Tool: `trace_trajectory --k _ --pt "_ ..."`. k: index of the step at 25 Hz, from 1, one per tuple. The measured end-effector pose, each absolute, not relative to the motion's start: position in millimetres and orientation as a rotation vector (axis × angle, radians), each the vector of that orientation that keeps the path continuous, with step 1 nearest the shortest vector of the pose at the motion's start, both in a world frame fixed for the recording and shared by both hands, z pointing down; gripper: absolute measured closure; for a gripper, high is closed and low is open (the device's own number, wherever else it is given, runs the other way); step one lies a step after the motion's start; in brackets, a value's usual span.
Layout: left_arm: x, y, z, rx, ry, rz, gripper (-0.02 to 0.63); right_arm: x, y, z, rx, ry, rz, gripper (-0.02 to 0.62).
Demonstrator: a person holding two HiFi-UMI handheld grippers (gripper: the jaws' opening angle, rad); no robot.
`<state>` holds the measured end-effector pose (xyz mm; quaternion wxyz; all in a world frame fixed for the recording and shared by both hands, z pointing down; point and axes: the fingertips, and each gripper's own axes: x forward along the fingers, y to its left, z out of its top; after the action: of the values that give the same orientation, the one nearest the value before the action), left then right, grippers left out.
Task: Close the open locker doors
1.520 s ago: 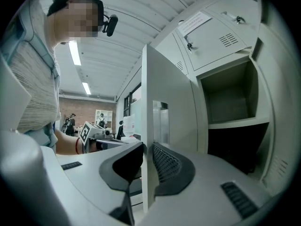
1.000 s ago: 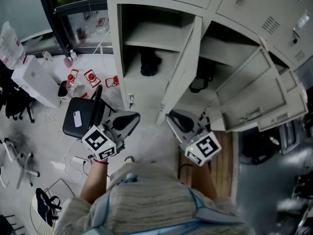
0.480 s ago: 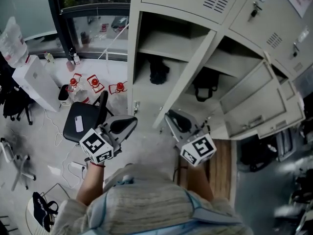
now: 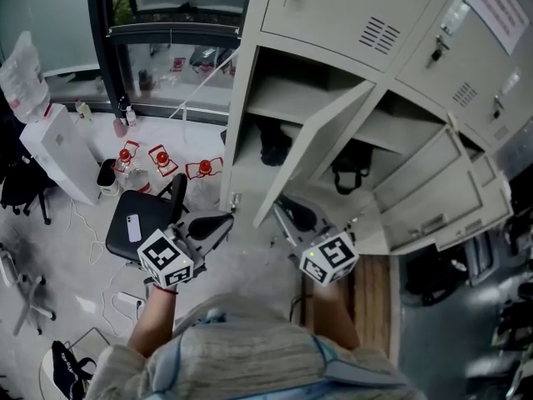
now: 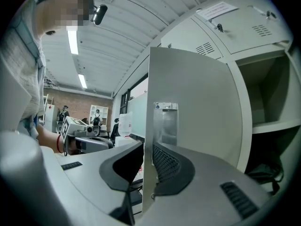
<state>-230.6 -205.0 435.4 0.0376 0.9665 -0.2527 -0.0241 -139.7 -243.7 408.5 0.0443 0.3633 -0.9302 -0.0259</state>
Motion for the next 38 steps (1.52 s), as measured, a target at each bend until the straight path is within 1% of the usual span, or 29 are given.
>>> trace_trajectory --k 19,27,38 --pt "-249 -218 443 2.961 -0.767 -0.078 0.603 -182 -295 414 1.145 -2.834 -0.055 0.534" --pt "-250 -233 433 2.985 -0.784 -0.089 0.603 -197 -320 414 1.115 -2.811 -0.095 0.534" --pt "-255 -258 425 3.005 -0.831 -0.070 0.603 -215 -353 419 1.146 -2.802 -0.064 0.534"
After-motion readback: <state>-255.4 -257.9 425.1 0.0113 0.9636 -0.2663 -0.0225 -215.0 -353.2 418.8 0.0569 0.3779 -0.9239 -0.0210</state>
